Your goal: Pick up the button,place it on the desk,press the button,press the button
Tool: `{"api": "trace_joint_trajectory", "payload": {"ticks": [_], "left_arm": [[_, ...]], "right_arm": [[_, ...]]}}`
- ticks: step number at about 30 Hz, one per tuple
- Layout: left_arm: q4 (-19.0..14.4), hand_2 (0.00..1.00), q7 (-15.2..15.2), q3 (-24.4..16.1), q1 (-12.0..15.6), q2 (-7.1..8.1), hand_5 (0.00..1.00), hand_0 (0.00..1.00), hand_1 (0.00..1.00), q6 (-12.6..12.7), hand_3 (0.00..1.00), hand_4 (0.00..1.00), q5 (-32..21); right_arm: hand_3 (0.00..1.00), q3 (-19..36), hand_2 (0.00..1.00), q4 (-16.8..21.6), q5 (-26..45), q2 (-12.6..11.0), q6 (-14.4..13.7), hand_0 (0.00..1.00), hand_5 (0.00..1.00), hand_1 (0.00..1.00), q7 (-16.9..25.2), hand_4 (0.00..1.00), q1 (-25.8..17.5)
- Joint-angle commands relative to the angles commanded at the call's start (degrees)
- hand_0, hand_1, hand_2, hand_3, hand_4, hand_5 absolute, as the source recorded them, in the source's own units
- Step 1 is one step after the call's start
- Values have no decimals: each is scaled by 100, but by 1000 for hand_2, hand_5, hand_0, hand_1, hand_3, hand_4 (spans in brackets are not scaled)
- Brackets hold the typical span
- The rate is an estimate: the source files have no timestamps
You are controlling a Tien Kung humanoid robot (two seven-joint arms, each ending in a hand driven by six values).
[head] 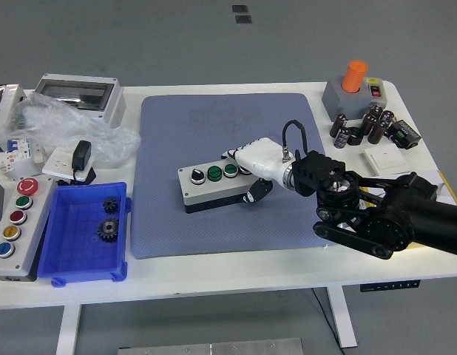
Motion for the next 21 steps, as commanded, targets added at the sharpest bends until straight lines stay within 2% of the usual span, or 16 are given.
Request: {"api": "trace_joint_trajectory", "payload": {"ticks": [12, 13, 17, 18, 21], "left_arm": [[-1, 604, -21, -26, -15, 15, 485, 593, 630, 5, 607, 525, 30], [-1, 604, -23, -21, -14, 15, 485, 593, 630, 8, 607, 525, 24], [-1, 604, -37, -41, -22, 19, 485, 593, 630, 19, 607, 525, 38], [-1, 602, -41, -48, -25, 19, 477, 593, 630, 22, 609, 519, 43], [0, 602, -46, -43, -29, 16, 477, 593, 630, 29, 609, 519, 36]], "right_arm": [[888, 98, 833, 270, 107, -184, 246, 744, 530, 758, -230, 998, 16], [889, 98, 828, 291, 114, -203, 260, 737, 611, 752, -245, 998, 17], [889, 99, 828, 414, 127, -295, 318, 737, 611, 752, -318, 998, 6], [889, 105, 822, 477, 134, -335, 337, 721, 665, 740, -343, 998, -1], [889, 140, 822, 673, 170, -448, 386, 721, 665, 740, -408, 998, -26]]}}
